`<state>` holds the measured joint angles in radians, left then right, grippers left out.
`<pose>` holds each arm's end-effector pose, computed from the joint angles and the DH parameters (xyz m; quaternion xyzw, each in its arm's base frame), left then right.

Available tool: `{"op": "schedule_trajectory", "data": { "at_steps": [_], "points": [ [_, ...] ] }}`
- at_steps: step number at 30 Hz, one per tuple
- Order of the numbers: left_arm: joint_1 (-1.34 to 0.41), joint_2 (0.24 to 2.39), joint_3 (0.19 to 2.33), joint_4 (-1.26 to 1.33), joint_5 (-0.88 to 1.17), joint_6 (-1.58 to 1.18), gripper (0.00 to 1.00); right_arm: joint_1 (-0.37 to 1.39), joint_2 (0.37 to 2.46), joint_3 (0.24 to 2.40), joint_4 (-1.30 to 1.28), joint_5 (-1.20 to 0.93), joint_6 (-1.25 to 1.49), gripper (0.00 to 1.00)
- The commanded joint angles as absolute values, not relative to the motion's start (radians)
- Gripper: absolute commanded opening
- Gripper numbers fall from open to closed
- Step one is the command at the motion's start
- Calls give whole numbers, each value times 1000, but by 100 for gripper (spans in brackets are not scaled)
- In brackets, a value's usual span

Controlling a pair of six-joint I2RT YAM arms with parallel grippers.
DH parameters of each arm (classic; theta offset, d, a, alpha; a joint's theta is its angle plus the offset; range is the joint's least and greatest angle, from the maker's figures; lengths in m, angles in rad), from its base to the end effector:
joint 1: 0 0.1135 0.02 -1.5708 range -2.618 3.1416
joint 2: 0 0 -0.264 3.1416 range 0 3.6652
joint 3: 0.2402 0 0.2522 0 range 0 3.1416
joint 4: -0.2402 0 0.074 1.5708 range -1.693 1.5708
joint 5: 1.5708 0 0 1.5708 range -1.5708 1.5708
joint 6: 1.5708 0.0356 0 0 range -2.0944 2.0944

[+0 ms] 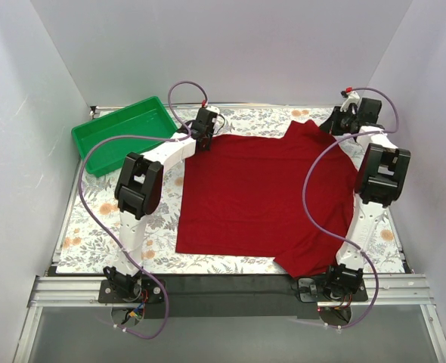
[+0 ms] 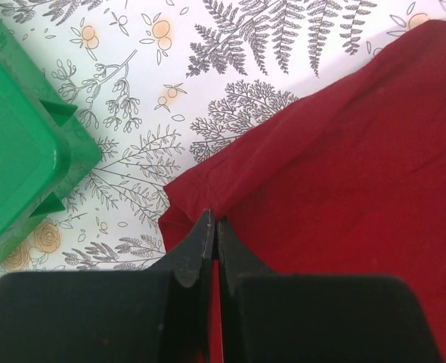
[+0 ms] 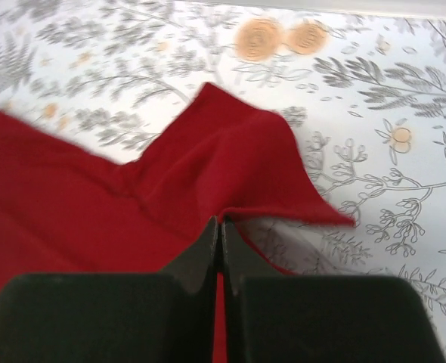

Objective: Fold and stack the t-shirts
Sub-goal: Fold the tshirt

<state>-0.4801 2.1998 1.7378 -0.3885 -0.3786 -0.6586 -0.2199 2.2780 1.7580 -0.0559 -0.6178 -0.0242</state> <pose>0.4424 -0.2156 0.1910 -0.1480 0.9096 -0.0383 0.3864 0.5123 -0.0934 0.1884 -0.0626 0.8474 0.2098 0.4837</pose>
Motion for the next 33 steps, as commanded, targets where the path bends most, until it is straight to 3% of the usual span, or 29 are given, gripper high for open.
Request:
{"op": "schedule_trajectory", "data": {
  "at_steps": [1, 10, 12, 13, 17, 22, 27, 33],
  "points": [
    [-474, 2080, 1723, -373, -370, -670, 0, -229, 2136, 1657, 26, -816, -165, 6],
    [-474, 2039, 1667, -365, -313, -696, 0, -225, 2033, 1456, -265, -808, -545, 6],
    [-476, 2034, 1664, -365, -307, -698, 0, -224, 2022, 1437, -314, -786, -610, 16],
    [-474, 2031, 1661, -365, -307, -698, 0, -222, 2016, 1430, -366, -779, -674, 27],
    [-476, 2028, 1661, -365, -302, -699, 0, -227, 1950, 1333, -399, -729, -790, 49],
    [-474, 2029, 1661, -365, -296, -703, 0, -270, 1902, 1394, -387, -713, -623, 53],
    [-476, 2026, 1658, -365, -298, -703, 0, -301, 1963, 1512, -370, -693, -326, 53],
    [-474, 2023, 1658, -365, -295, -704, 0, -293, 2042, 1594, -373, -657, -201, 54]
  ]
}}
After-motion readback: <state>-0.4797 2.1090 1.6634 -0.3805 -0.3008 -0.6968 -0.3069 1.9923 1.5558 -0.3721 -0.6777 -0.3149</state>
